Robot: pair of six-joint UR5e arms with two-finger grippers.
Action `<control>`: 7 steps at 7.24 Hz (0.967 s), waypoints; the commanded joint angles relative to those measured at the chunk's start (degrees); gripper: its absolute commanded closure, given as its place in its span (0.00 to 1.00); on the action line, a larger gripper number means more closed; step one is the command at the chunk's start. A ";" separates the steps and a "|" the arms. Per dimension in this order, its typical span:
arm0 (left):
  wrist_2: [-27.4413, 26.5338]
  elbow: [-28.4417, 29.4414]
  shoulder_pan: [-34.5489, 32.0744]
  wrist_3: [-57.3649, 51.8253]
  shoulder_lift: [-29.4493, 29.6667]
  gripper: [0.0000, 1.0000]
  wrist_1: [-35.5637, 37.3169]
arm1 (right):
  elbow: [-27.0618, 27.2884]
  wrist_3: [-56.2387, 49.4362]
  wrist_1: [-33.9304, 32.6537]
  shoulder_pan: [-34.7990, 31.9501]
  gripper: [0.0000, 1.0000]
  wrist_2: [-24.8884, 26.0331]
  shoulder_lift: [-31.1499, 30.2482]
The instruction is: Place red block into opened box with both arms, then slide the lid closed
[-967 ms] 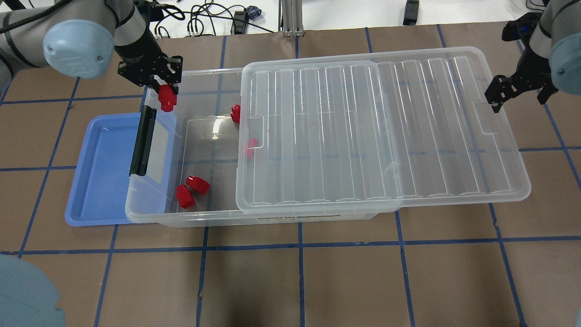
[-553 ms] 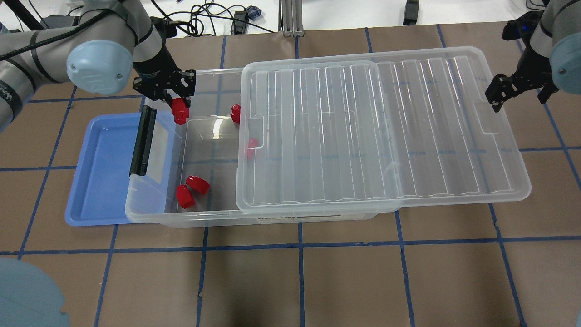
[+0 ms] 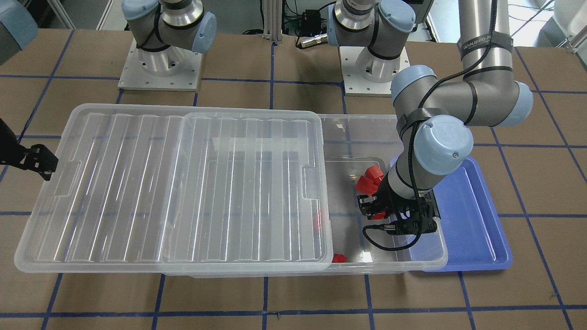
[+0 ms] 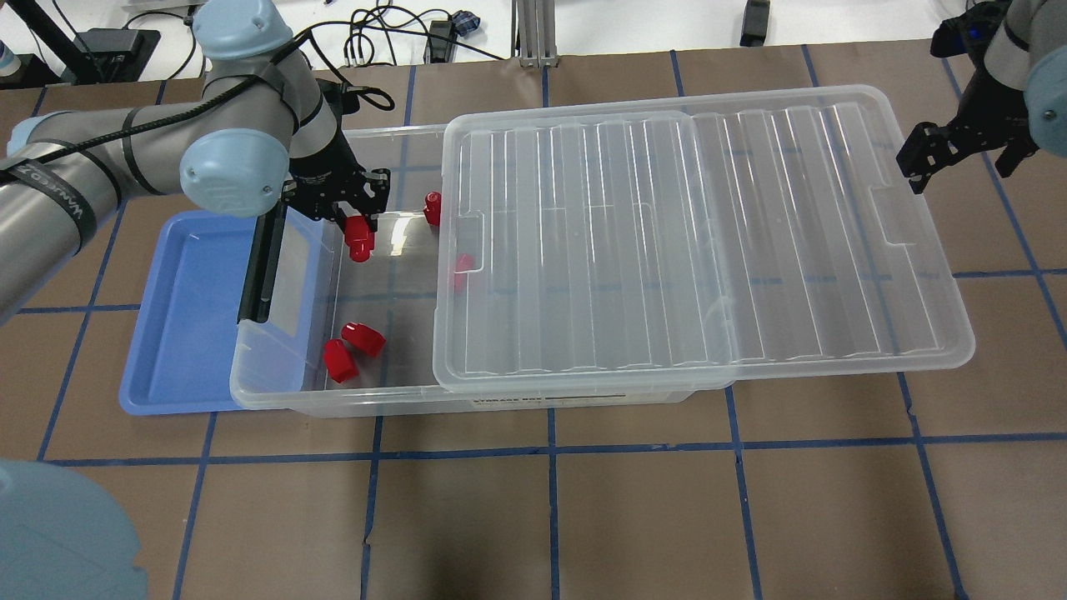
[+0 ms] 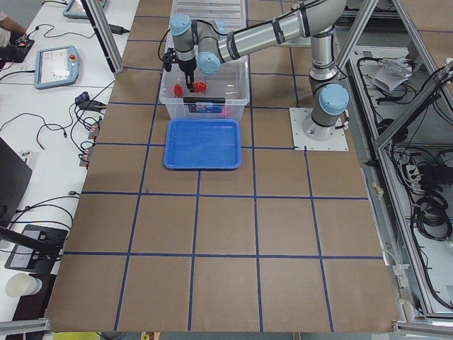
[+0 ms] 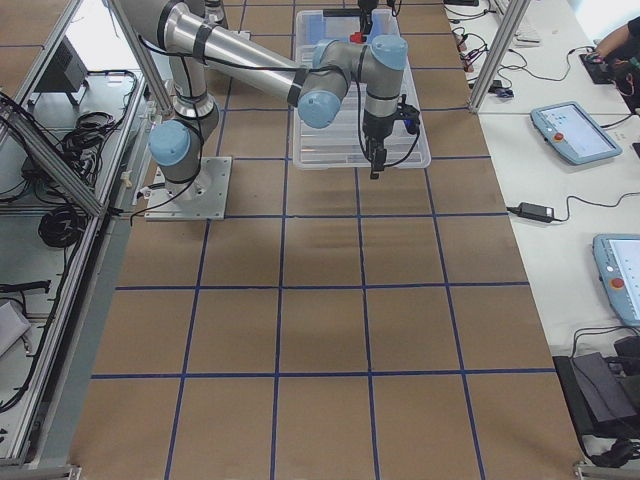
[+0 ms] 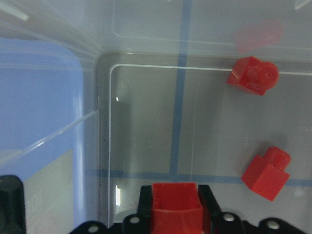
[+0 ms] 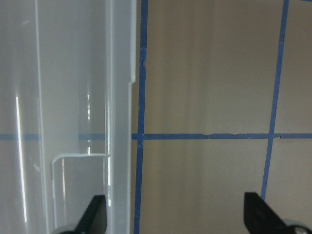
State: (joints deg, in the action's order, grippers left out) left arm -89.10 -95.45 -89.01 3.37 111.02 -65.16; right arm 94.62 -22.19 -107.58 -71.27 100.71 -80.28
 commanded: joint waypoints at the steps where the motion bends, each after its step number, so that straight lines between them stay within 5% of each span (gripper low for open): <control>1: -0.02 -5.60 -0.29 0.40 0.25 0.80 7.37 | -0.05 0.56 4.37 0.00 0.00 -0.52 -1.28; 5: 0.07 -11.69 -0.29 0.40 0.42 0.79 14.88 | 0.04 0.65 4.22 0.17 0.00 -0.61 -1.11; 6: -0.37 -11.60 -0.29 0.23 0.77 0.70 14.80 | 0.21 1.09 4.48 0.26 0.00 -0.52 -1.37; 7: -0.46 -11.42 -0.55 0.23 0.77 0.33 14.45 | 0.48 2.22 4.83 0.35 0.00 -0.52 -1.72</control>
State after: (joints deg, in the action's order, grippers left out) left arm -89.36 -106.93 -89.38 3.66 111.66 -50.66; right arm 94.83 -20.96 -103.07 -71.02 100.16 -81.67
